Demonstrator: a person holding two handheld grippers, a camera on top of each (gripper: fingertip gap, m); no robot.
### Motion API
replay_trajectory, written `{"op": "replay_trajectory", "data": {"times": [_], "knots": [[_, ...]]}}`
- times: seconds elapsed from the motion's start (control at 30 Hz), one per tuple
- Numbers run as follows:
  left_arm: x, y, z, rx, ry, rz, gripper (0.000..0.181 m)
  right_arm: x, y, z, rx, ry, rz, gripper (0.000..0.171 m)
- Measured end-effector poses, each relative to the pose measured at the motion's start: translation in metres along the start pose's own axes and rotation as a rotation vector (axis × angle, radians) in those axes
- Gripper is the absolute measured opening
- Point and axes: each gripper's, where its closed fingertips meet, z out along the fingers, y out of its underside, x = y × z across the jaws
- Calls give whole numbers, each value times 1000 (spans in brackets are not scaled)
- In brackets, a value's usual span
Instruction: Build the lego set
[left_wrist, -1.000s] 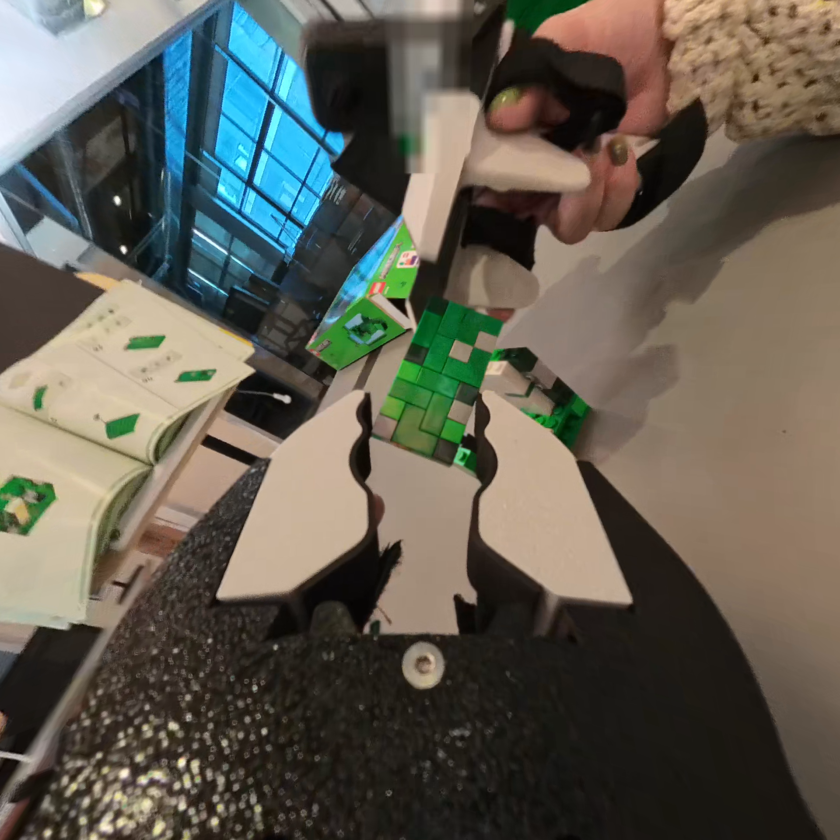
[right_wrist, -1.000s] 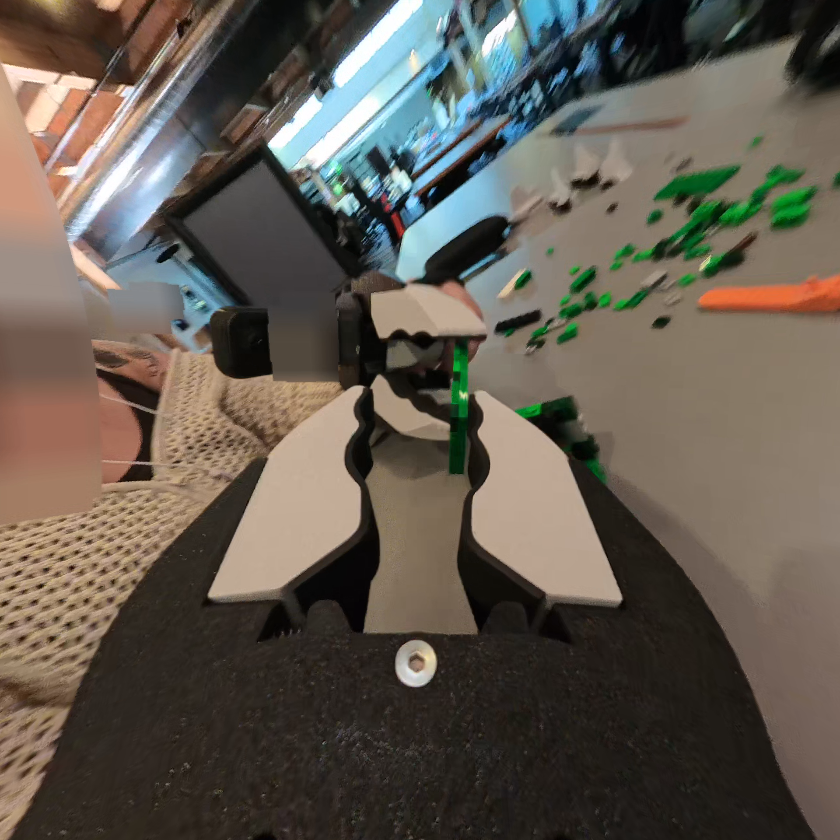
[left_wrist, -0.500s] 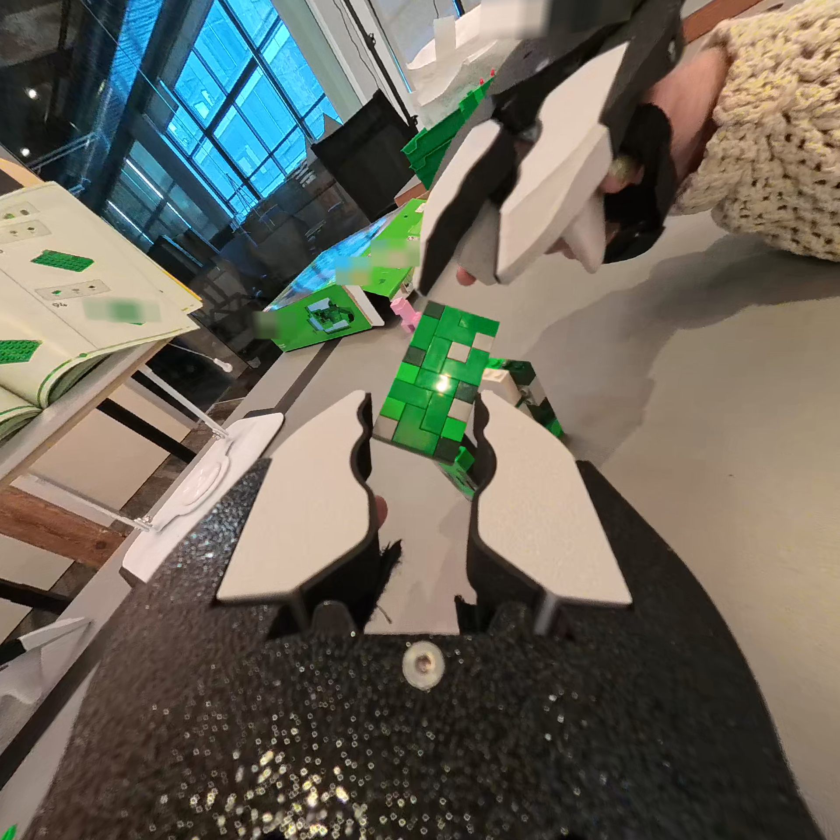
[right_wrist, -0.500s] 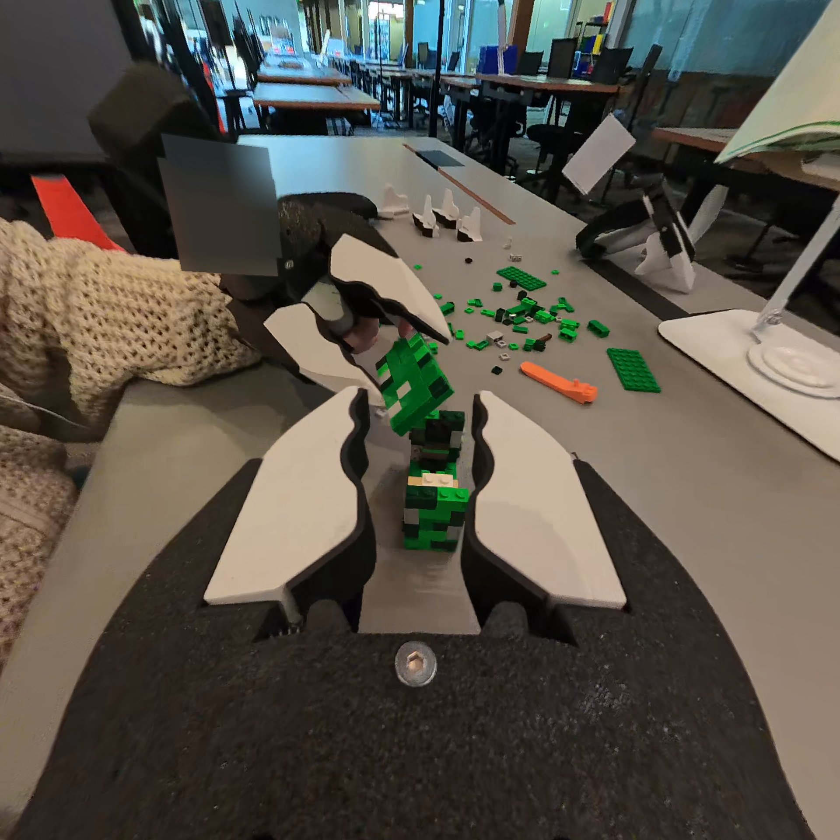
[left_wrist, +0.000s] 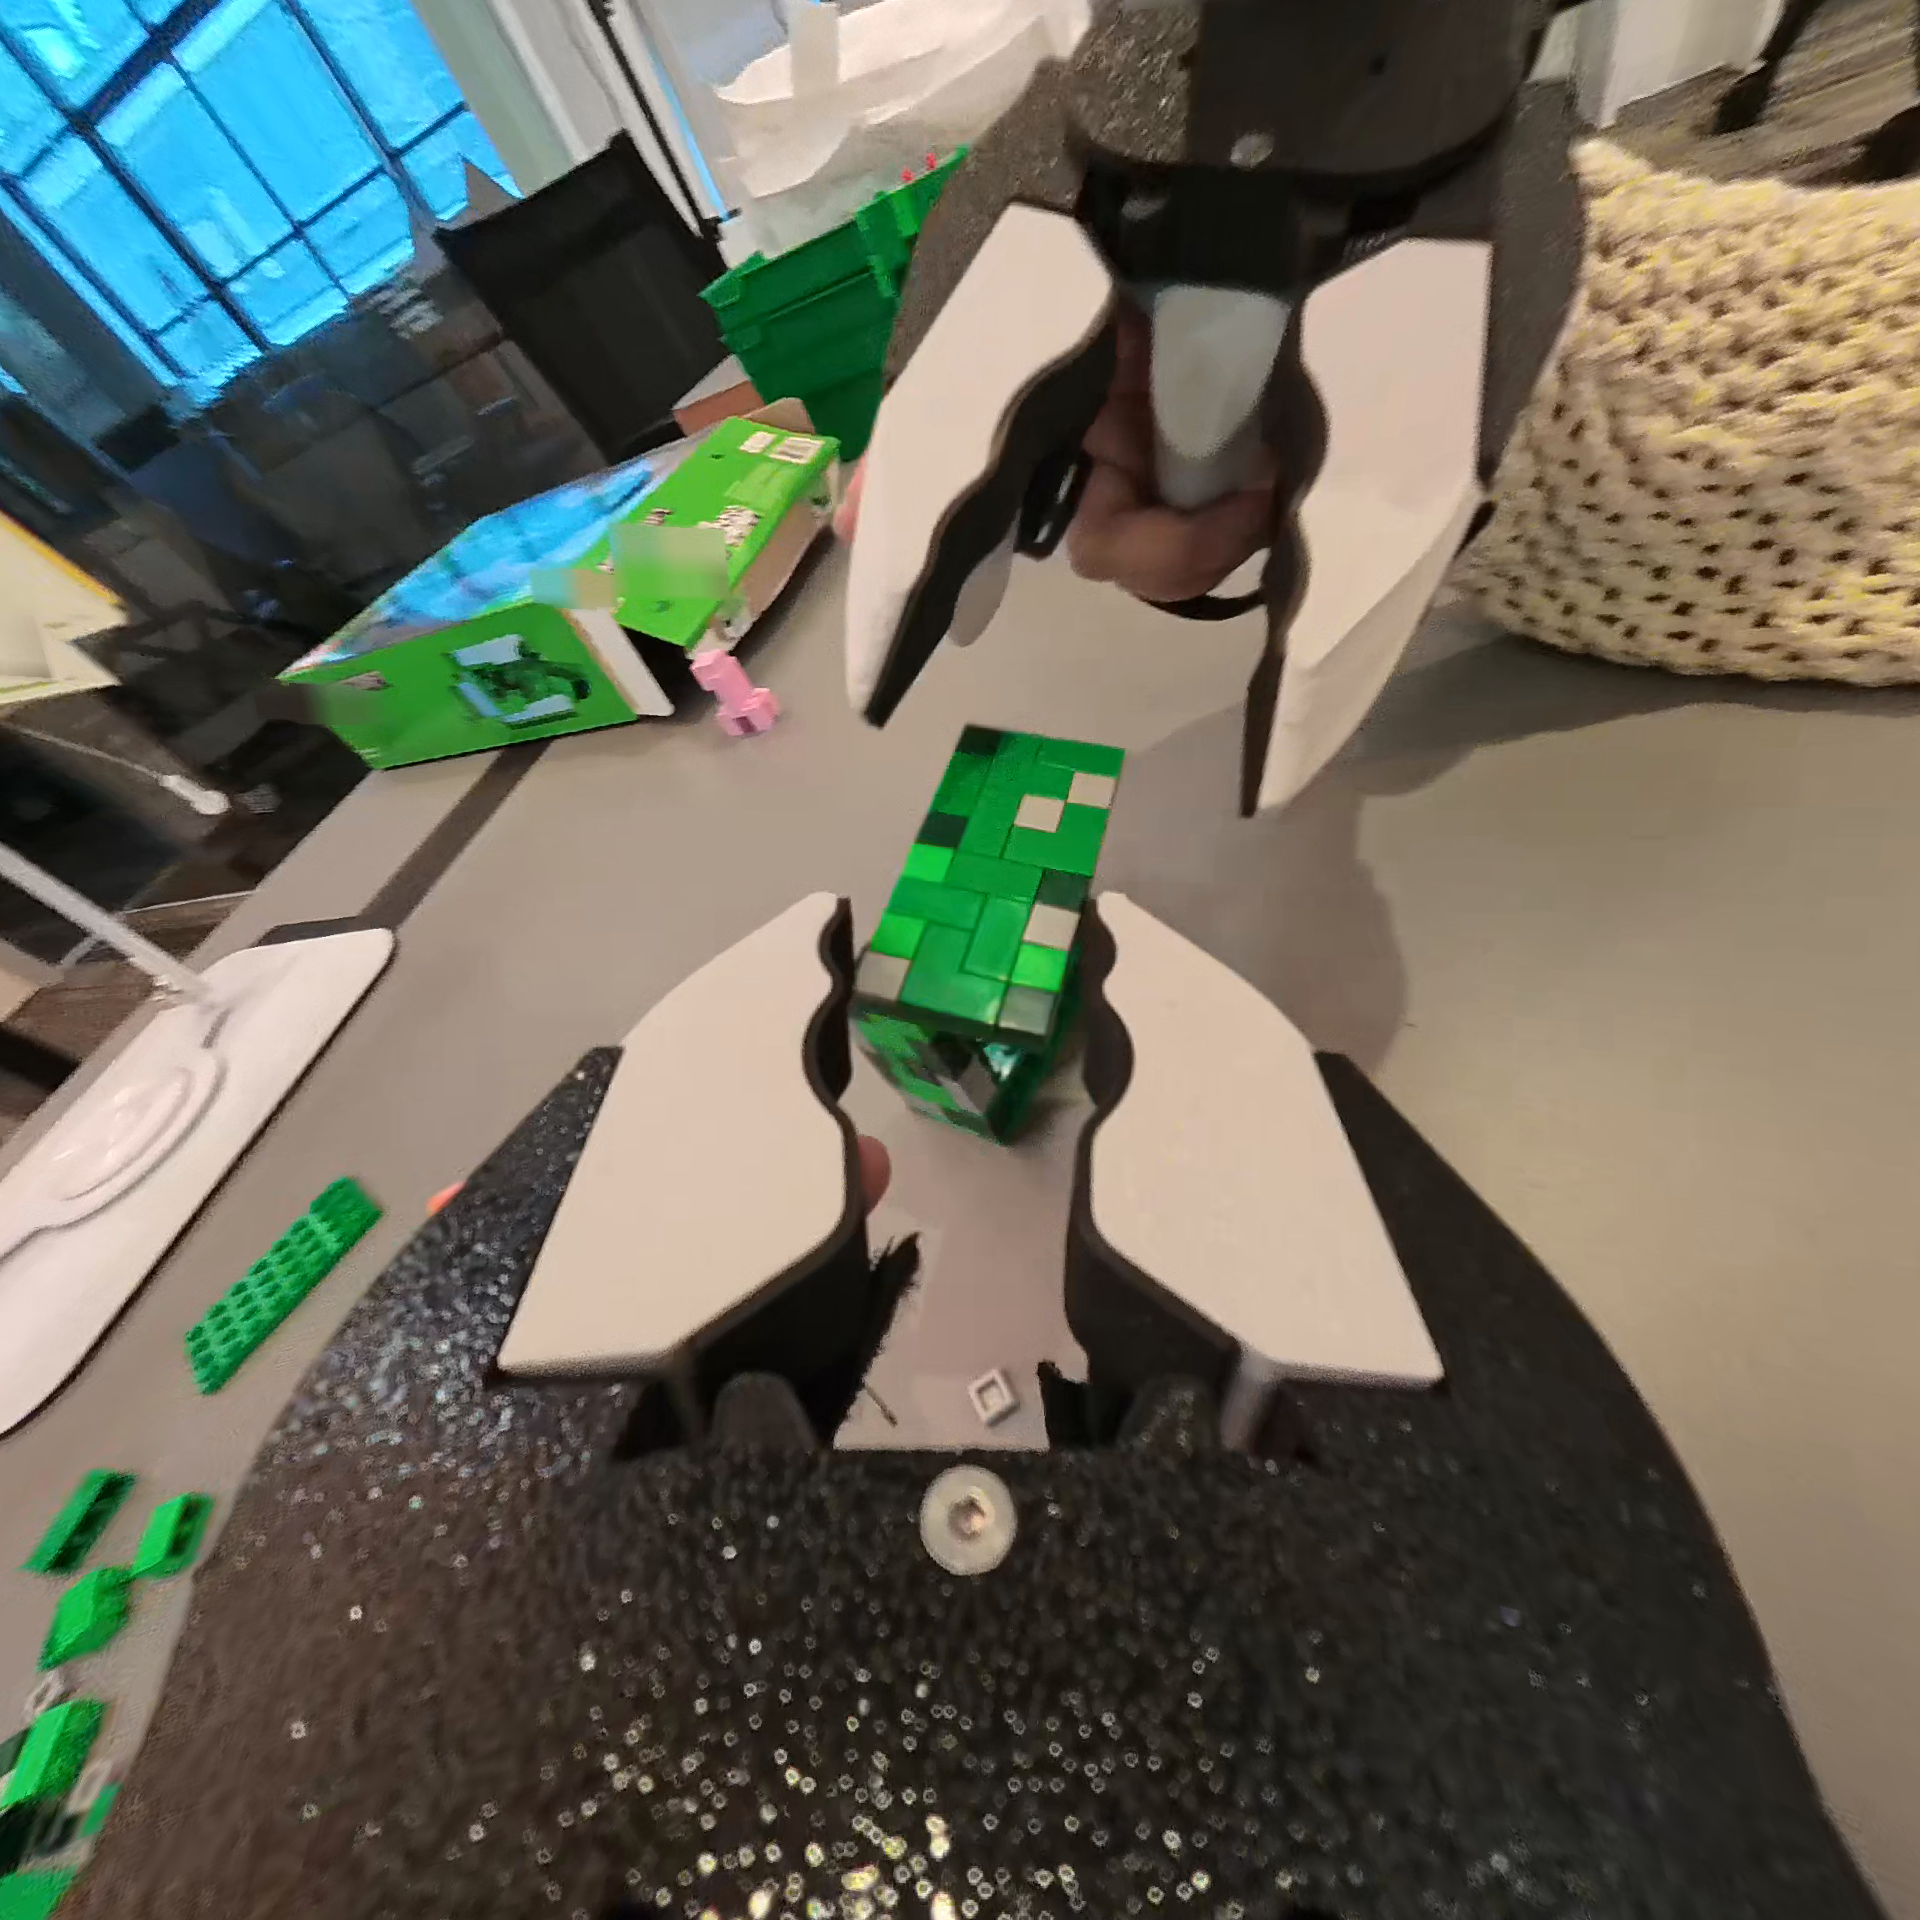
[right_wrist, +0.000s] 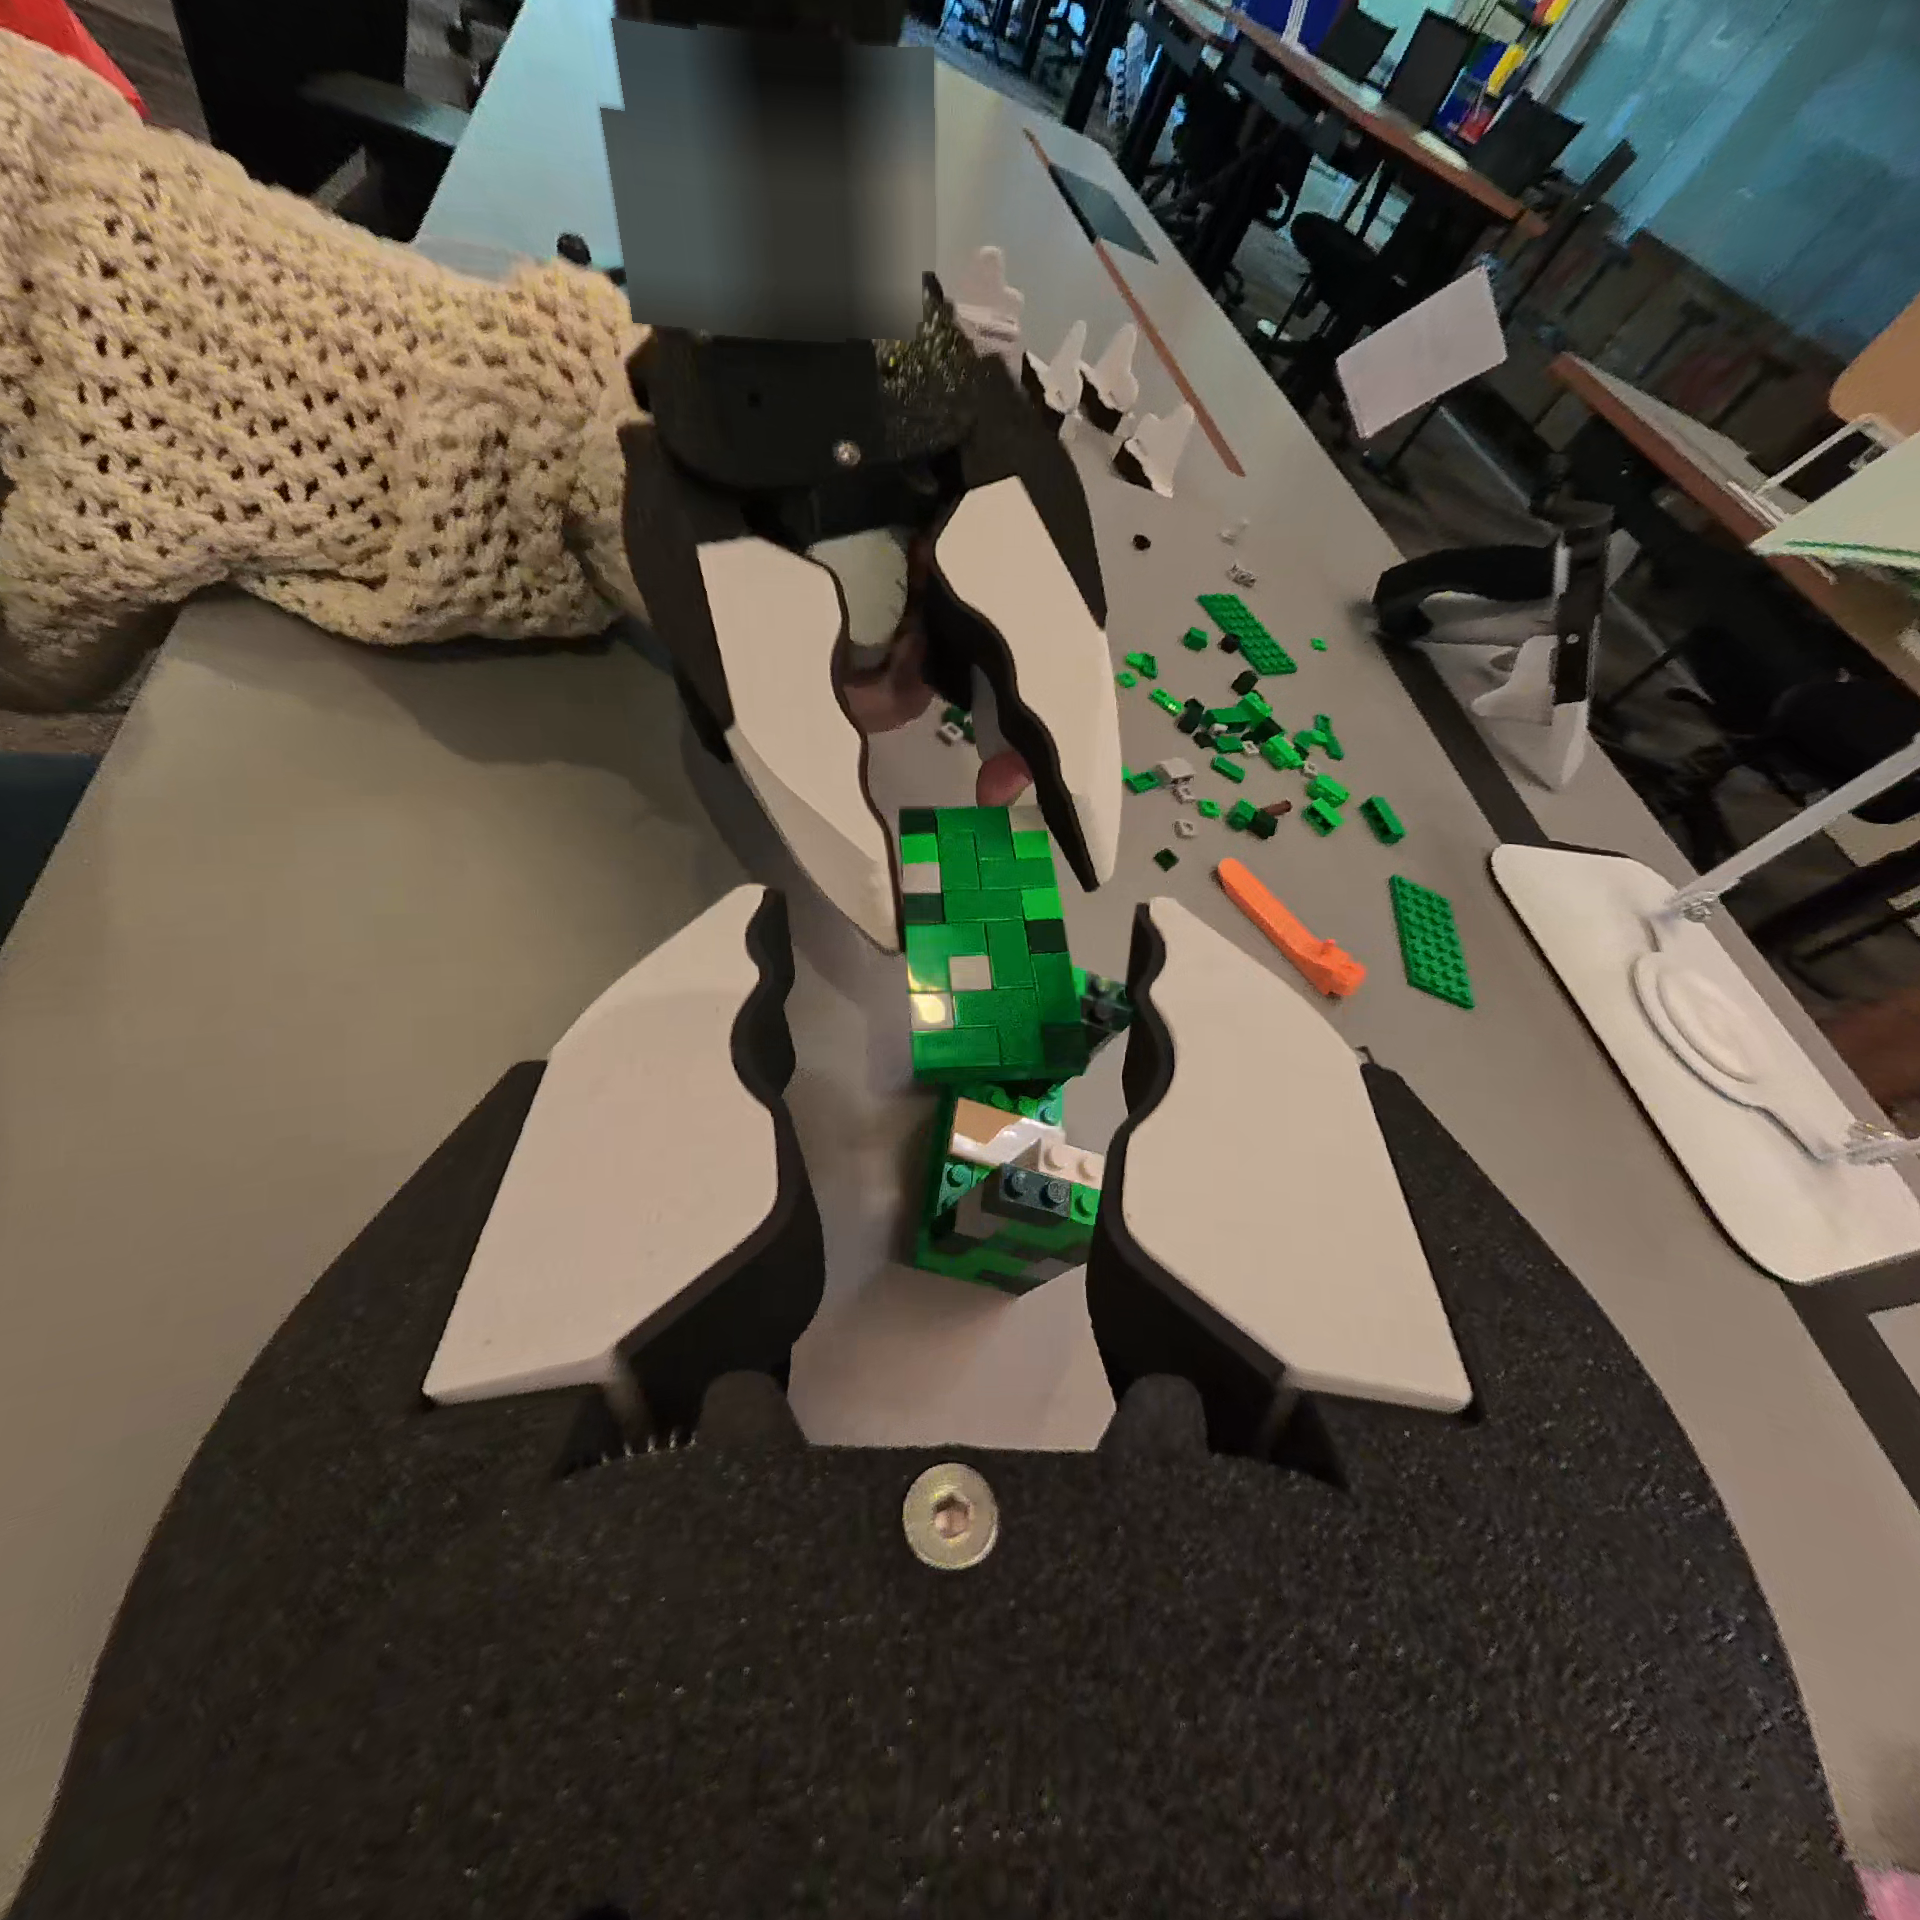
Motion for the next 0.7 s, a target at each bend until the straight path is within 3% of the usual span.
{"op": "replay_trajectory", "data": {"times": [0.1, 0.2, 0.47, 0.53, 0.7], "knots": [[6, -1, -2, 1, 44, -6, 41, -7, 5, 3, -29, -46, 17, 59], [12, -1, -1, -17, 74, 3, 41, -13, 8, 5, -51, -78, 6, 44], [18, -1, 0, -37, 98, 24, 39, -17, 17, 7, -109, -95, 2, 48], [15, -2, -1, -31, 74, 29, 10, -18, 21, 8, -134, -96, -1, 50], [16, 7, -2, -89, 89, 33, 12, -17, 25, 7, -160, -97, 16, 49]]}}
